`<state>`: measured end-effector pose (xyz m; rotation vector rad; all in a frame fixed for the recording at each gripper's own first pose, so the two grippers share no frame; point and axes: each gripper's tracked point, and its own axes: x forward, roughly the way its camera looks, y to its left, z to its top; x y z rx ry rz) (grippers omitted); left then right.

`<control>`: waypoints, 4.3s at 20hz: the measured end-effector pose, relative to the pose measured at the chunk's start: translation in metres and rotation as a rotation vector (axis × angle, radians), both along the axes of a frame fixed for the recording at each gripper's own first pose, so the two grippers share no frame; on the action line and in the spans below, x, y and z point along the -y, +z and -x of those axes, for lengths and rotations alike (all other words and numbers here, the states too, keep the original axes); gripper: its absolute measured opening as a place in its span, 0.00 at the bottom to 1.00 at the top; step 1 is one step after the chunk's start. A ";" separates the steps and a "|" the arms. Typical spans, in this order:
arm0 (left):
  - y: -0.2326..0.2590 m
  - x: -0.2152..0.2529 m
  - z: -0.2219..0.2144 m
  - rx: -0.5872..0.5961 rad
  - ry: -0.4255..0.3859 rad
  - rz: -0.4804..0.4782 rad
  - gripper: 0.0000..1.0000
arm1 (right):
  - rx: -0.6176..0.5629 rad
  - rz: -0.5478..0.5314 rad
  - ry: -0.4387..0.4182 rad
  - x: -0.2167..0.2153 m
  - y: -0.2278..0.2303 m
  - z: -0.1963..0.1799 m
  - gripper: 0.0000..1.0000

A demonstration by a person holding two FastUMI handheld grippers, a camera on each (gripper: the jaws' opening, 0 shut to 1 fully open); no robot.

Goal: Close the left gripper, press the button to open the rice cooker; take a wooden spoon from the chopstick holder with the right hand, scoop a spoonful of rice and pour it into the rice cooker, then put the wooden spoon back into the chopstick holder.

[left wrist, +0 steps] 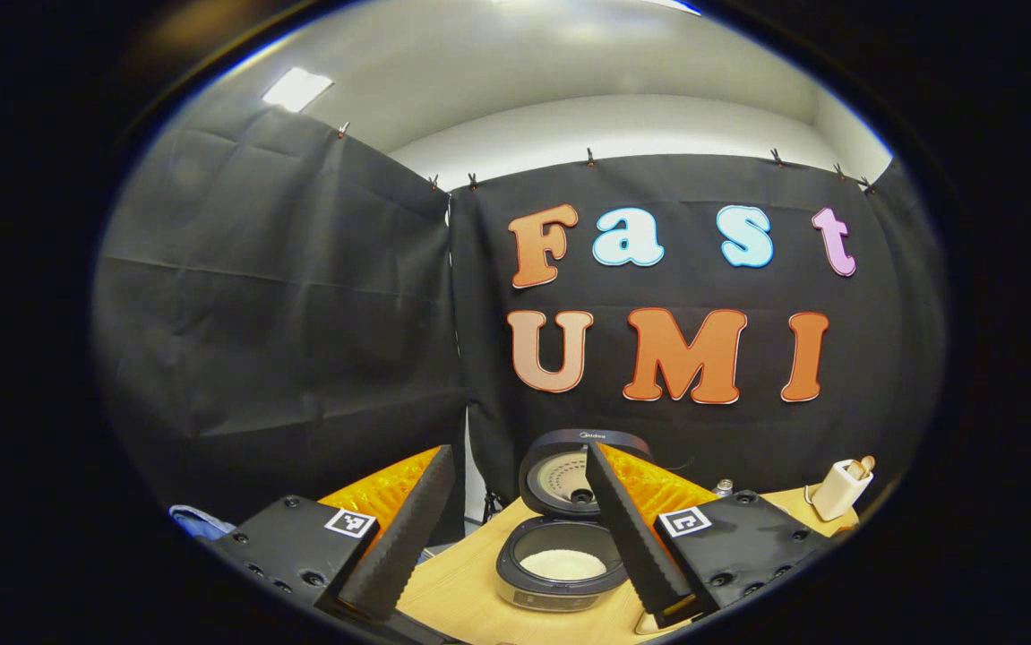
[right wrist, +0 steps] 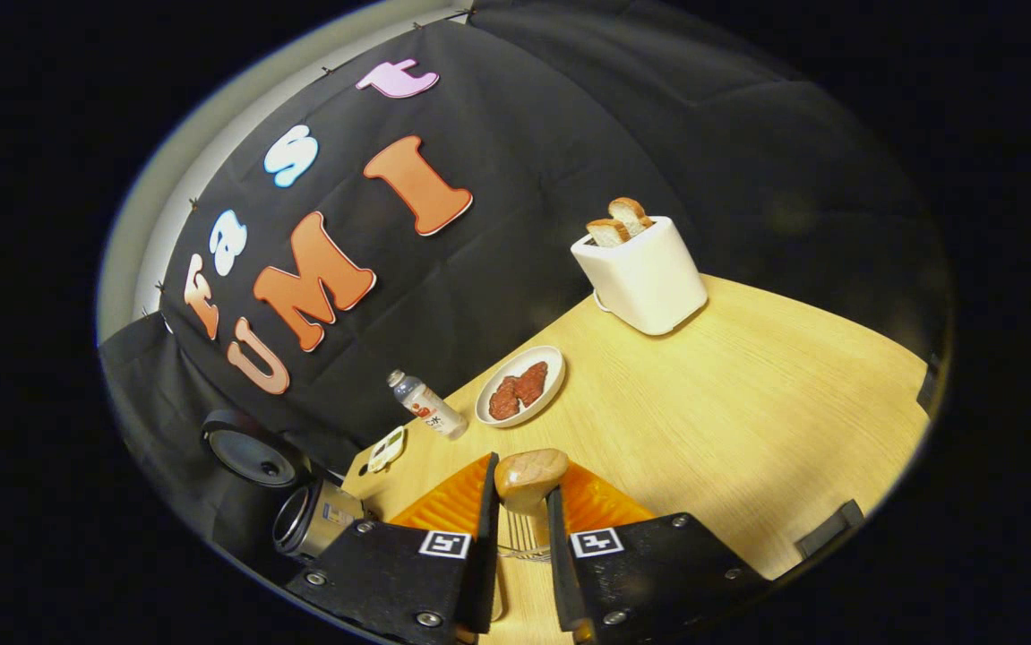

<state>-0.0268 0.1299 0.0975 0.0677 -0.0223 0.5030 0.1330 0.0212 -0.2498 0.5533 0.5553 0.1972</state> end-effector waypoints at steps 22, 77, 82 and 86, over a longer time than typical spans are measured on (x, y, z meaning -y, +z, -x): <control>0.007 -0.061 -0.069 -0.011 -0.223 -0.067 0.98 | 0.203 0.177 0.028 -0.125 0.138 0.057 0.13; -0.017 -0.101 -0.091 -0.041 -0.328 -0.029 0.97 | -0.233 -0.596 -0.276 -0.166 0.005 0.099 0.13; -0.019 -0.096 -0.088 -0.037 -0.342 -0.014 0.97 | -0.214 -0.626 -0.297 -0.160 0.029 0.099 0.13; -0.021 -0.096 -0.086 -0.034 -0.354 -0.004 0.97 | -0.215 -0.667 -0.307 -0.163 0.046 0.097 0.13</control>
